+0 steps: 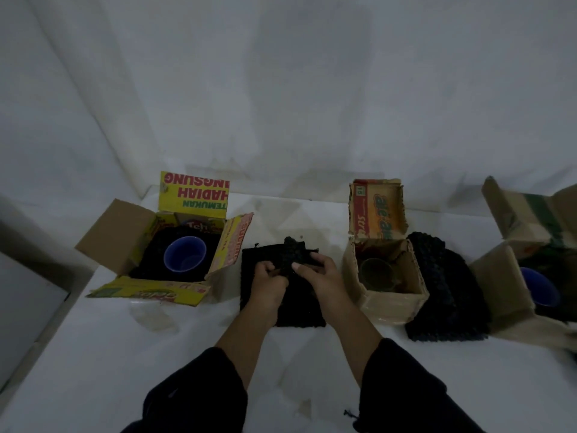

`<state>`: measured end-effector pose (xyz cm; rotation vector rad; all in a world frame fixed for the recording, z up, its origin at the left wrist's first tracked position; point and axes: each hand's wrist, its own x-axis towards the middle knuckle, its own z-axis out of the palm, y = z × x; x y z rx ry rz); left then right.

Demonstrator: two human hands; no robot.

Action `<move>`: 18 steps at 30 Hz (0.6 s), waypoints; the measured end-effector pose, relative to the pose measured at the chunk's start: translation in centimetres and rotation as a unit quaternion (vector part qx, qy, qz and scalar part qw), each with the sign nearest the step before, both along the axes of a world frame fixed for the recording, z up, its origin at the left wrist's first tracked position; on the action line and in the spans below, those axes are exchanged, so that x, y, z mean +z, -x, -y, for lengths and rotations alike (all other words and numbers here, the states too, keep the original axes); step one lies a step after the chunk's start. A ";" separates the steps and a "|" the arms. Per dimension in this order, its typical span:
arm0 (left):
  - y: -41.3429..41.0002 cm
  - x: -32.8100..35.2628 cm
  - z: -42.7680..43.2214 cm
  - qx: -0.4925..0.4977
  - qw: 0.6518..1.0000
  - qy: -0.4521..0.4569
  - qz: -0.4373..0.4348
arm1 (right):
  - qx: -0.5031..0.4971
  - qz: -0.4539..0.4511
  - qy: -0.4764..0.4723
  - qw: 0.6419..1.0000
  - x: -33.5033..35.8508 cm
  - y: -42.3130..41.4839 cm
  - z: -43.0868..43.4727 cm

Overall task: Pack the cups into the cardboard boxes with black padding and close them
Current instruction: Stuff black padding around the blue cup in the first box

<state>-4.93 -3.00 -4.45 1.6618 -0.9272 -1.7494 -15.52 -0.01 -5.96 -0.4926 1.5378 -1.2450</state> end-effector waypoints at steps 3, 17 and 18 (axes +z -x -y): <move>-0.4 0.7 -0.6 -0.020 0.999 0.040 0.027 | -0.009 0.018 0.021 1.000 0.3 -0.3 0.1; -1.9 3.6 -3.4 -0.144 0.978 0.147 0.026 | 0.020 -0.016 0.062 0.998 3.8 -0.5 -1.3; -2.1 3.9 -3.6 -0.159 0.971 0.171 0.040 | 0.039 -0.032 0.058 0.997 4.2 -0.3 -1.3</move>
